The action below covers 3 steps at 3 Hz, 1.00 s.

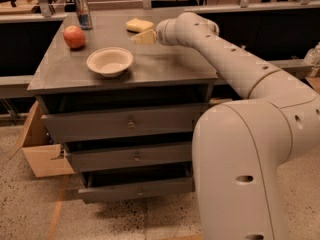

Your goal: Move sponge near paper bowl

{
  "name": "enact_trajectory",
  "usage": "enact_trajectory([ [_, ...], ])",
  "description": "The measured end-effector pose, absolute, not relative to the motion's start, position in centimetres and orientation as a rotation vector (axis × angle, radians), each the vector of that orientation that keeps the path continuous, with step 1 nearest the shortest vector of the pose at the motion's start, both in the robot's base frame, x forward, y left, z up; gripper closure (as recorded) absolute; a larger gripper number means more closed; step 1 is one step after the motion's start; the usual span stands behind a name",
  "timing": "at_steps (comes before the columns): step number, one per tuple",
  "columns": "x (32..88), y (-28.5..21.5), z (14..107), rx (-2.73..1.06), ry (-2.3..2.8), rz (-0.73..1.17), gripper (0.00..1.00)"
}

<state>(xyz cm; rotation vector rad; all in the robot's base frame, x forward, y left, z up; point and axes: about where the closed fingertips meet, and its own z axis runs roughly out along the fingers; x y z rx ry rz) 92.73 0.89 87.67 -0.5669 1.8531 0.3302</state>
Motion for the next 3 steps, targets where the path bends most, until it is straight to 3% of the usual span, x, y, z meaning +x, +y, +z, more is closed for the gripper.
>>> enact_trajectory([
  [3,93.75,1.06,87.02,-0.534,1.799,0.269,0.0],
])
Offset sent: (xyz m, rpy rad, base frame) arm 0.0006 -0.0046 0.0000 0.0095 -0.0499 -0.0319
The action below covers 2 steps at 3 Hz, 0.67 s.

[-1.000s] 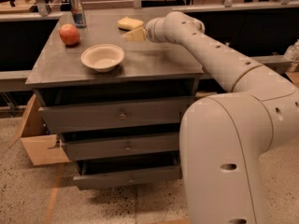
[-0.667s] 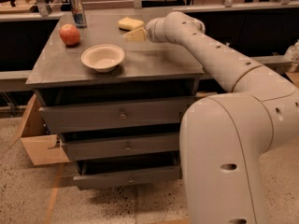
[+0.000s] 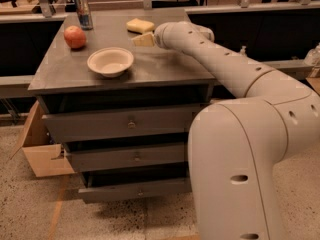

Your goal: Move sponge near paper bowl

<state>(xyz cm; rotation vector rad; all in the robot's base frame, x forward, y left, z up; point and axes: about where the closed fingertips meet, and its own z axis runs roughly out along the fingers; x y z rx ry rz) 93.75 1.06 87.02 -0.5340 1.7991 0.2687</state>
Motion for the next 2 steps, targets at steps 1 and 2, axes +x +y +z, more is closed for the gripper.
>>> enact_trajectory([
  [1,95.0,1.3,87.3,-0.489,1.744,0.231,0.0],
  [2,96.4,2.1,87.5,-0.449,1.715,0.232,0.0],
])
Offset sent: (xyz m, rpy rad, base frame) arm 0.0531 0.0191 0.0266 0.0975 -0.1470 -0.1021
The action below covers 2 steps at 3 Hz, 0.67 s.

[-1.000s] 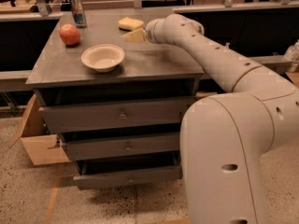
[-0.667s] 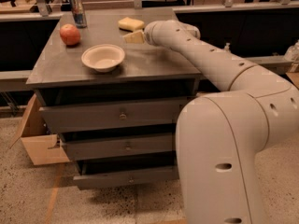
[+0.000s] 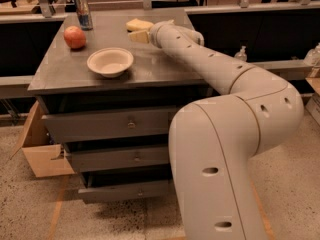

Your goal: Move sponge near paper bowl

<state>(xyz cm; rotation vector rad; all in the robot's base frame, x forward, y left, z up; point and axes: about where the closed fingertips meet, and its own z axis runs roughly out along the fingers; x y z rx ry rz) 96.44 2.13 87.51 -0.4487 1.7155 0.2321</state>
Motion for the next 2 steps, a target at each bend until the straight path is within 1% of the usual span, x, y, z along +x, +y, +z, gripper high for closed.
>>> enact_trajectory([
  [2,99.1,3.4,88.6,-0.395,1.694,0.256,0.0],
])
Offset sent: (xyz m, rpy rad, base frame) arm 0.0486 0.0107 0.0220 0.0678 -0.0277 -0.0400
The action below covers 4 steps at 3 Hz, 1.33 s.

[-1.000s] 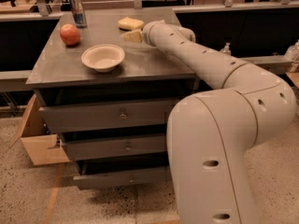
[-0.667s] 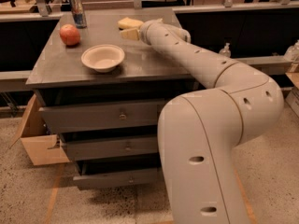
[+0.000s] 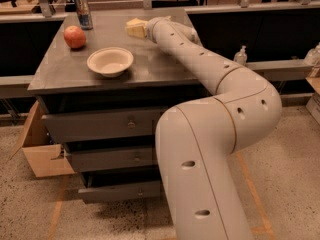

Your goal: Move sponge near paper bowl

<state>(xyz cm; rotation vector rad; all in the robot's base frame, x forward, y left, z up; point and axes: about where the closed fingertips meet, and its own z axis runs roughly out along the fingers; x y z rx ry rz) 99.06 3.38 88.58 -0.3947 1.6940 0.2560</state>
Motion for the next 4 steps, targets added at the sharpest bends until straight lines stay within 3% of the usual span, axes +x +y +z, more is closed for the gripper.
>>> enact_trajectory([
  [4,103.0,3.8,86.4,-0.398,1.731,0.256,0.0],
])
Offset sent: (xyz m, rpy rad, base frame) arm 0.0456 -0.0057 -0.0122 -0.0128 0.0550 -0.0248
